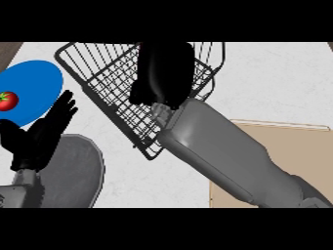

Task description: Pick the eggplant from the tray and place it in the tiered basket

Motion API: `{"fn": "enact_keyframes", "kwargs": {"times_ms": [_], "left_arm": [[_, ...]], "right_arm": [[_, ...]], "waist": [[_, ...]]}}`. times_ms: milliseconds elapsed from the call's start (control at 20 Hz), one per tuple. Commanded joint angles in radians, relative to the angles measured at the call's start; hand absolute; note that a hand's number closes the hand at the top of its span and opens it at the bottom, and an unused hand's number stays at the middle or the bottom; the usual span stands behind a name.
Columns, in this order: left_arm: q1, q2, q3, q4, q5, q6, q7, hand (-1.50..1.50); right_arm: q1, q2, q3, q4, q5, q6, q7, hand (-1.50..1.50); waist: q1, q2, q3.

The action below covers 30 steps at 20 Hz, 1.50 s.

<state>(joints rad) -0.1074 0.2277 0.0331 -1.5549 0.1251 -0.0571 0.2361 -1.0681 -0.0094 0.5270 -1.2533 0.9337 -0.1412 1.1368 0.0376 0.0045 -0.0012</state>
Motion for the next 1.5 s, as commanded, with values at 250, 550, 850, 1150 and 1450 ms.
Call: {"fn": "enact_keyframes", "kwargs": {"times_ms": [250,550,850,1150,1450], "left_arm": [[0.03,0.006,0.0,-0.032,-0.01,-0.011,-0.003,0.0],[0.024,-0.012,-0.006,-0.02,-0.013,-0.011,-0.017,0.0],[-0.003,-0.017,-0.005,0.017,-0.029,-0.003,-0.016,0.0],[-0.004,0.004,0.025,0.025,0.0,-0.029,-0.011,0.0],[0.019,0.002,0.018,-0.032,-0.005,-0.021,0.005,0.0]], "right_arm": [[-0.053,0.009,0.026,0.277,0.069,-0.295,0.057,1.5],[-0.099,0.009,-0.005,0.34,0.043,-0.426,0.027,-1.5],[-0.153,0.009,0.017,0.443,-0.018,-0.513,0.004,-1.5],[-0.16,0.009,-0.068,0.379,-0.06,-0.647,0.005,-1.5],[-0.161,0.009,-0.205,0.335,-0.091,-0.819,-0.073,-1.5]], "waist": [[0.01,0.004,0.0],[0.01,0.004,0.0],[0.014,0.006,0.0],[0.005,0.001,0.001],[-0.01,-0.001,0.002]]}}
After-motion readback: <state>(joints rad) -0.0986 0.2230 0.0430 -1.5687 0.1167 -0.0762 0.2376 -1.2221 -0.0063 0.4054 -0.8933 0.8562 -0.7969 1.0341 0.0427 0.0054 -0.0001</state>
